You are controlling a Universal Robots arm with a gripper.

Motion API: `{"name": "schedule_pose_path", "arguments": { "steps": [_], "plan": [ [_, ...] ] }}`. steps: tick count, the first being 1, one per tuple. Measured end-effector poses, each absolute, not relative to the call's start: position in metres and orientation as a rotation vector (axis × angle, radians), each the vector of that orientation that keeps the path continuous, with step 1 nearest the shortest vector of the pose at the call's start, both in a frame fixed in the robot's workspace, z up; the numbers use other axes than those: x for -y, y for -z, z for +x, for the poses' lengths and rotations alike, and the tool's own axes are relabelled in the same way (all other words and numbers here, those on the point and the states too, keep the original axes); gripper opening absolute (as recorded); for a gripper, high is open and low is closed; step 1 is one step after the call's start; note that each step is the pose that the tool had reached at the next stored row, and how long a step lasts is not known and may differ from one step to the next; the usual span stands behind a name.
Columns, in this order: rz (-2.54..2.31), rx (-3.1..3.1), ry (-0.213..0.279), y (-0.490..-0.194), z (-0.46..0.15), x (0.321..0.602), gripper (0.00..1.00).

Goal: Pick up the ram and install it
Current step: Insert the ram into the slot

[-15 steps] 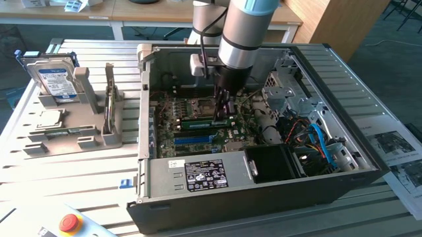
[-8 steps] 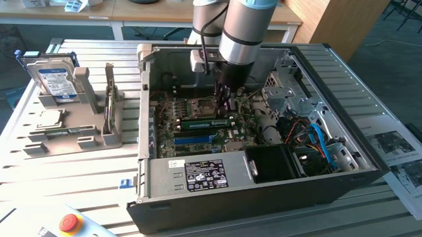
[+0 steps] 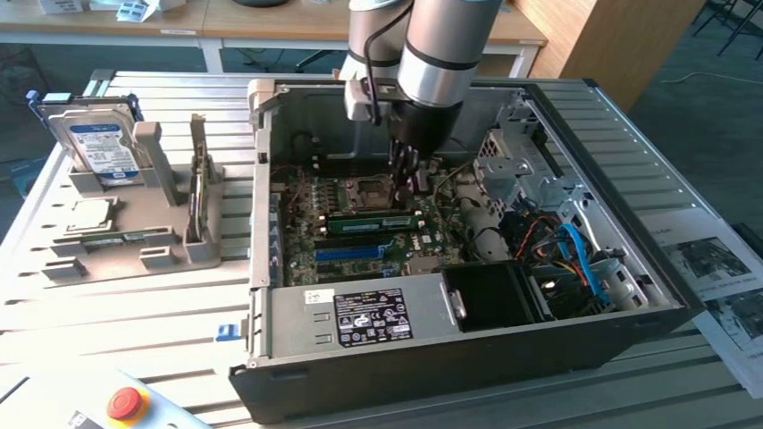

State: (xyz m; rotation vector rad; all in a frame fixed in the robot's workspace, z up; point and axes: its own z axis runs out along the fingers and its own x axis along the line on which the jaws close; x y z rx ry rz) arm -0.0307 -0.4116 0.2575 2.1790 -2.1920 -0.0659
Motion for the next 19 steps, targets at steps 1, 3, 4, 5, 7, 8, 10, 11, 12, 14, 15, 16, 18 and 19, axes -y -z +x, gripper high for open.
{"name": "schedule_pose_path", "arguments": {
  "steps": [1, 3, 4, 5, 7, 8, 10, 11, 12, 14, 15, 16, 18, 19],
  "plan": [
    [2.179, 2.192, 0.066, -0.259, -0.031, 0.412, 0.19],
    [2.179, 2.192, 0.066, -0.263, -0.031, 0.412, 0.19],
    [2.179, 2.192, 0.066, -0.265, -0.031, 0.412, 0.19],
    [2.179, 2.192, 0.066, -0.267, -0.031, 0.412, 0.19],
    [2.179, 2.192, 0.066, -0.271, -0.030, 0.412, 0.19],
    [2.179, 2.192, 0.066, -0.273, -0.030, 0.412, 0.19],
    [2.179, 2.192, 0.065, -0.278, -0.030, 0.412, 0.19],
    [2.179, 2.192, 0.065, -0.281, -0.030, 0.412, 0.19],
    [2.179, 2.192, 0.065, -0.283, -0.030, 0.412, 0.19],
    [2.178, 2.191, 0.065, -0.288, -0.030, 0.412, 0.19],
    [2.178, 2.191, 0.064, -0.290, -0.030, 0.412, 0.19],
    [2.178, 2.191, 0.064, -0.292, -0.029, 0.412, 0.19],
    [2.178, 2.191, 0.063, -0.296, -0.029, 0.412, 0.19],
    [2.178, 2.191, 0.063, -0.298, -0.029, 0.412, 0.19]
  ]
}}
